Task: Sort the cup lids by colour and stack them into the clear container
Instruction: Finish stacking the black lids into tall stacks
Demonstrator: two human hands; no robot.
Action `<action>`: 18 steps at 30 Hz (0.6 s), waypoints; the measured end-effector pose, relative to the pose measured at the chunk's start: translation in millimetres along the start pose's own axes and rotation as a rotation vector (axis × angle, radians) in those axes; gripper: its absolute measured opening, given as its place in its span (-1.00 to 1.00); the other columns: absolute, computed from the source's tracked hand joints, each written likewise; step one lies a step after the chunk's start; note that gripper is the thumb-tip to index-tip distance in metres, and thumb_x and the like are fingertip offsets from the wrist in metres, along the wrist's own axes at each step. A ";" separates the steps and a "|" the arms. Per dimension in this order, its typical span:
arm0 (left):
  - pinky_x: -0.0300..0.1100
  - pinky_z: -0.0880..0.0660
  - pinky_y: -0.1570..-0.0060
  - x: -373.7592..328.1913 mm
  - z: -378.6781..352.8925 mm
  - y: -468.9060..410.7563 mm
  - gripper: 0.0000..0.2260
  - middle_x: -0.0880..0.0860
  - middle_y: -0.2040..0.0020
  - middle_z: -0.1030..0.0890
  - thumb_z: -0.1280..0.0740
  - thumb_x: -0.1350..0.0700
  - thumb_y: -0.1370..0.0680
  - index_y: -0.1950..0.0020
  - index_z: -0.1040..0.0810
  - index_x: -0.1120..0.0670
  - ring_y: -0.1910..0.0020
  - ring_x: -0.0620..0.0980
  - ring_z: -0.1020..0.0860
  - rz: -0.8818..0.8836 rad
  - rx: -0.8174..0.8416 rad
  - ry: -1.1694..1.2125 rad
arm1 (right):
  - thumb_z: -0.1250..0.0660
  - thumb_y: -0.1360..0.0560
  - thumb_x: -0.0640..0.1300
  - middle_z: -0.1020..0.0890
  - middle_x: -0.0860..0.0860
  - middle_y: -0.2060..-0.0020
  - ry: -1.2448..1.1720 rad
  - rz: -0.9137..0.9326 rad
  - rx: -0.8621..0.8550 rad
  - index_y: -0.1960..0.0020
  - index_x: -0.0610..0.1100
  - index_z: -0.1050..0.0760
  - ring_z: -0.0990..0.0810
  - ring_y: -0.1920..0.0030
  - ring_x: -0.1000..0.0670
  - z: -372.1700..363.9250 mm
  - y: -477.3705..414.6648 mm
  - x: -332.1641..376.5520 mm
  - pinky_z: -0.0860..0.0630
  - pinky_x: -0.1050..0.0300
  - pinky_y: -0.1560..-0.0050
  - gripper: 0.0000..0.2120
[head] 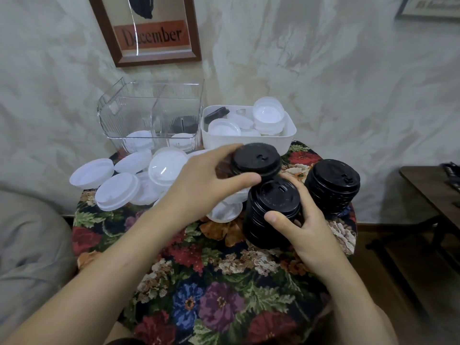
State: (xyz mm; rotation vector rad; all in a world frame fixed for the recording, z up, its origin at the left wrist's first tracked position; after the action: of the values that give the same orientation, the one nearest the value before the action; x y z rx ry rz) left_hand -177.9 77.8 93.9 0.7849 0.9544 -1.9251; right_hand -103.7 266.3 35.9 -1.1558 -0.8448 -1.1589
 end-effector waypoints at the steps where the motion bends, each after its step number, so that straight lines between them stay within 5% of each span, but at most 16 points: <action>1: -0.14 -0.55 -0.24 -1.7 -6.4 4.1 -0.48 -0.28 -0.15 -0.67 -0.52 -0.23 -0.43 -0.37 -0.54 -0.24 -0.16 -0.32 -0.59 0.005 0.024 0.017 | -0.49 -0.41 0.23 -0.56 0.31 -0.31 -0.002 0.003 0.002 -0.49 0.27 -0.32 -0.53 -0.32 0.24 0.3 0.3 -0.5 -0.48 0.19 -0.27 -0.30; 4: -0.18 -0.53 -0.23 -2.0 -20.4 11.1 -0.42 -0.25 -0.22 -0.64 -0.51 -0.28 -0.39 -0.38 -0.50 -0.22 -0.22 -0.32 -0.56 0.020 0.093 0.016 | -0.48 -0.42 0.24 -0.56 0.27 -0.33 -0.001 0.012 0.012 -0.52 0.20 -0.32 -0.53 -0.34 0.22 0.2 0.2 -0.5 -0.49 0.12 -0.31 -0.27; 10: -0.15 -0.51 -0.28 -0.9 -25.8 9.6 -0.48 -0.24 -0.31 -0.61 -0.54 -0.05 -0.50 -0.44 -0.49 -0.13 -0.33 -0.29 -0.52 0.027 0.281 0.057 | -0.48 -0.43 0.16 -0.58 0.30 -0.29 -0.017 0.022 0.030 -0.51 0.14 -0.34 -0.53 -0.32 0.24 0.7 -0.4 -0.5 -0.44 0.40 -0.22 -0.31; 18: -0.18 -0.47 -0.34 0.9 -29.3 12.4 -0.42 -0.29 -0.31 -0.60 -0.50 -0.06 -0.51 -0.51 -0.44 -0.16 -0.33 -0.29 -0.52 0.016 0.350 0.084 | -0.44 -0.26 0.51 -0.36 0.48 -0.42 0.011 0.031 0.031 -0.61 0.28 -0.11 -0.33 -0.42 0.40 6.1 -0.3 -1.3 -0.32 0.53 -0.26 0.03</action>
State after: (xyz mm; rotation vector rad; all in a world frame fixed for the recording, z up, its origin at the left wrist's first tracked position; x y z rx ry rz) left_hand -162.7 97.5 74.1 1.0762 0.6631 -2.0879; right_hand -103.9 272.5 36.2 -1.1327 -0.8302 -1.1224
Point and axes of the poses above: each hand's wrist, its own y-axis away from the middle knuckle, its own z-axis out of the back of the hand, x = y × z, the point moved 5 cm from there along -y, towards the middle knuckle
